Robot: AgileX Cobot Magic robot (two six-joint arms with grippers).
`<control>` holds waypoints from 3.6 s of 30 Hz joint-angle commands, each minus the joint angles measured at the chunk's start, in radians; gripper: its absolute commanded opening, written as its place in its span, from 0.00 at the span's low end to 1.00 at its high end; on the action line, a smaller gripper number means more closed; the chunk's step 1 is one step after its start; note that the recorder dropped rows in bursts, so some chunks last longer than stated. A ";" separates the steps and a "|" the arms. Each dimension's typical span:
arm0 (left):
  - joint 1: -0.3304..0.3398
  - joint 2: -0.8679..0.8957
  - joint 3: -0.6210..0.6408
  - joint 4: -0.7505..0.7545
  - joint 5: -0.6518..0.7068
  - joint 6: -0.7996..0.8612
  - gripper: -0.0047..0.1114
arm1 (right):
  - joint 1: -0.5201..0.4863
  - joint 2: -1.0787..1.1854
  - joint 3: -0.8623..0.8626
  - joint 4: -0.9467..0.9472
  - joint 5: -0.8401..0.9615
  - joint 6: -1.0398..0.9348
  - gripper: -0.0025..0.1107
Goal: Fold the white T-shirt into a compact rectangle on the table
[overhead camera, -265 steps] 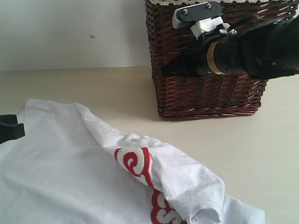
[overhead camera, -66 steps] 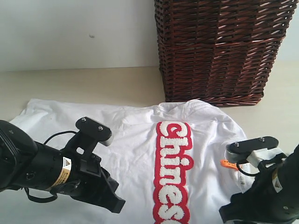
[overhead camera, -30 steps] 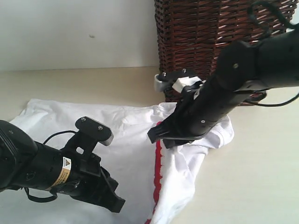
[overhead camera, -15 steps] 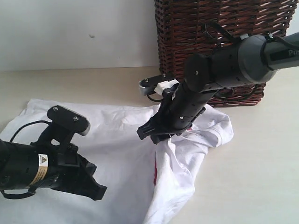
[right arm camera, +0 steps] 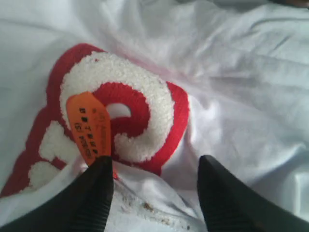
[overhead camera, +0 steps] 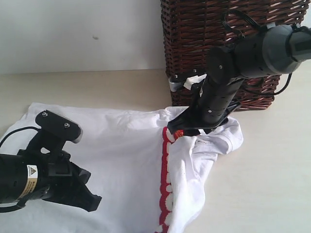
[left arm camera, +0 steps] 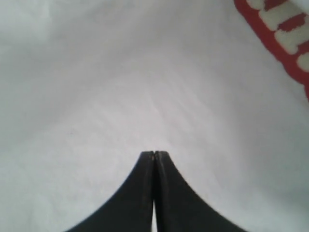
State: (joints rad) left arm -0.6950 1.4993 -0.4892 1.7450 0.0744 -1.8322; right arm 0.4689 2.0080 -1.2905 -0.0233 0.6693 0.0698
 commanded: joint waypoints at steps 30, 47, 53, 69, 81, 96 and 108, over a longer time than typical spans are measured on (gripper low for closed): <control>-0.003 -0.009 0.006 -0.008 0.027 -0.007 0.04 | -0.004 -0.371 0.588 0.841 -0.401 -0.885 0.52; -0.003 -0.009 0.006 -0.012 0.026 -0.005 0.04 | -0.004 -0.255 0.585 1.305 -0.143 -1.513 0.51; -0.003 -0.009 0.006 -0.012 0.026 -0.005 0.04 | -0.004 -0.266 0.585 1.218 -0.062 -1.483 0.02; -0.003 -0.009 0.006 -0.012 -0.007 -0.003 0.04 | -0.004 -0.678 0.472 0.378 0.128 -0.289 0.02; -0.003 -0.009 0.006 -0.012 -0.010 -0.003 0.04 | -0.004 -0.786 0.323 0.263 0.442 -0.166 0.02; -0.003 -0.009 0.006 -0.012 -0.021 -0.003 0.04 | -0.004 -0.706 0.278 0.119 0.552 -0.070 0.02; -0.003 -0.009 0.006 -0.012 -0.035 -0.003 0.04 | -0.004 -0.385 0.234 0.236 -0.163 -0.158 0.02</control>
State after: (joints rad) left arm -0.6950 1.4977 -0.4870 1.7409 0.0433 -1.8355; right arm 0.4689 1.5668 -1.0513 0.1805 0.6585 -0.0565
